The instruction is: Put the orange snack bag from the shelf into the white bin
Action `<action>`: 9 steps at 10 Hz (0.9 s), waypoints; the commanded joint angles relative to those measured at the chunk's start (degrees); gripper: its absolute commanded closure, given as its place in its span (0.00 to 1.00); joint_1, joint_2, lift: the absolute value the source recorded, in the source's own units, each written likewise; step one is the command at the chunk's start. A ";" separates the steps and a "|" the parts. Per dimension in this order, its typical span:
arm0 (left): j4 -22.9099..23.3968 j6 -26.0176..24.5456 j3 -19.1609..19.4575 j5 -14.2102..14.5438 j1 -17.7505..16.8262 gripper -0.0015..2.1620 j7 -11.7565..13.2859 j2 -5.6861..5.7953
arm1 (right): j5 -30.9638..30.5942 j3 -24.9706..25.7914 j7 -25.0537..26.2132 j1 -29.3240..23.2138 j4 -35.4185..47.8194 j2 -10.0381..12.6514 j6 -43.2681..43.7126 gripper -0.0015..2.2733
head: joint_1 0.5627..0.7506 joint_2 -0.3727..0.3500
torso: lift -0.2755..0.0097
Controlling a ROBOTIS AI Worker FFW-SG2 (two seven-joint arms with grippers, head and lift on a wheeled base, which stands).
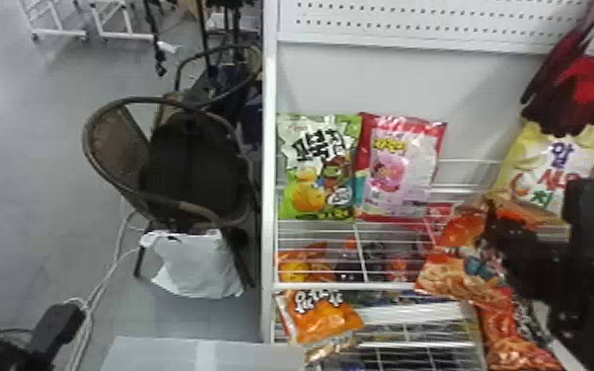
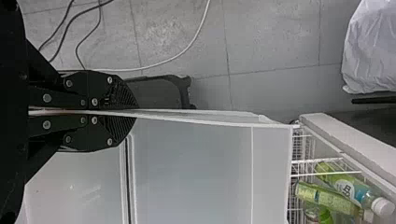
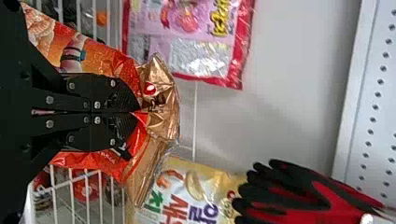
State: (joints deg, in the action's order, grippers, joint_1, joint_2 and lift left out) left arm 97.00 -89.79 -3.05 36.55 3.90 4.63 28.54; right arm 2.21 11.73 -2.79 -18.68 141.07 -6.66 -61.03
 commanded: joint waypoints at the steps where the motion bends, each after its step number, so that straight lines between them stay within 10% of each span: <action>1: -0.93 -0.24 -1.52 -0.16 -1.52 0.99 0.03 -0.33 | 0.16 -0.48 -0.37 -4.00 3.42 0.69 -0.45 0.99 | 0.70 0.43 | 0.97; 9: -5.50 -0.24 -5.39 -2.36 -5.92 0.99 -0.14 -4.11 | 7.81 -4.61 -7.05 -12.09 15.81 2.53 -18.74 0.99 | 0.70 0.56 | 0.97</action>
State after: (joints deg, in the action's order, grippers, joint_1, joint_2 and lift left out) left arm 91.85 -89.79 -8.26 34.40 -1.84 4.48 24.76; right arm 9.25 8.05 -9.84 -30.76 156.51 -4.13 -78.68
